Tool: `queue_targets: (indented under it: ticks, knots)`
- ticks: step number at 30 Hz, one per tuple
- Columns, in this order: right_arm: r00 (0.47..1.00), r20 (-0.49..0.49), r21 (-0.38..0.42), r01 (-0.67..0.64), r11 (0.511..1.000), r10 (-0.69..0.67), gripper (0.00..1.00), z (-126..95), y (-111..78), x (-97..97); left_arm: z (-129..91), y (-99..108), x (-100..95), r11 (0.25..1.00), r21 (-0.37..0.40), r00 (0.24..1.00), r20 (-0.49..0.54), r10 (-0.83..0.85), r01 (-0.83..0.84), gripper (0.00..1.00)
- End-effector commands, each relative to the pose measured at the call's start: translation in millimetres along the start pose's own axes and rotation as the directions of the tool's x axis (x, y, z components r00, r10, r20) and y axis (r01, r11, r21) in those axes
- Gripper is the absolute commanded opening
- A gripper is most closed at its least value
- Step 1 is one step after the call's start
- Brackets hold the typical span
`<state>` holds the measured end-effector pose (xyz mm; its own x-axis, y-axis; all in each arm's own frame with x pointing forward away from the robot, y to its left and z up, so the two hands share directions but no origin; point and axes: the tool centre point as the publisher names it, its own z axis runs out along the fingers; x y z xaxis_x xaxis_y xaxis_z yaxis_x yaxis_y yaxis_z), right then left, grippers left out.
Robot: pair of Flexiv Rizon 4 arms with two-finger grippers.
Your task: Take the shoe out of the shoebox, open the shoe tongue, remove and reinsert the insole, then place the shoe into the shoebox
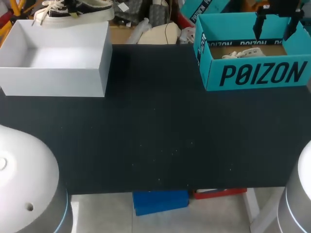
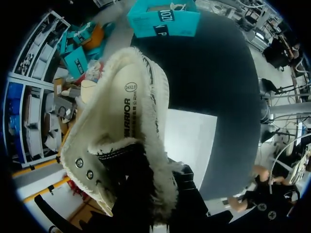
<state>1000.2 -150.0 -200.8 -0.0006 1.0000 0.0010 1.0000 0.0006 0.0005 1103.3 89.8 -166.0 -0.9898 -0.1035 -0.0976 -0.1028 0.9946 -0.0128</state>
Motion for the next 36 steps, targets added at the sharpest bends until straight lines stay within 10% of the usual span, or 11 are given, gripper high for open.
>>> queue_targets:
  ticks: [1, 21, 36]
  knots:
    - [1.0, 0.0, 0.0, 0.0, 1.0, 0.0, 1.0, 0, 0.0, -0.1, -95, -15, 135.7, 1.0, -0.003, 0.888, 0.46, -0.01, 0.012, 0.0]
    - [1.0, 0.0, 0.0, 0.0, 1.0, 0.0, 1.0, 0, 0.0, -0.1, -39, -116, 289.4, 0.993, 0.002, 0.839, 0.536, 0.097, -0.116, 0.0]
    - [1.0, 0.0, 0.0, 0.0, 1.0, 0.0, 1.0, 0, 0.0, -0.1, 50, -175, 306.9, 0.99, 0.022, 0.904, 0.412, 0.116, -0.137, 0.0]
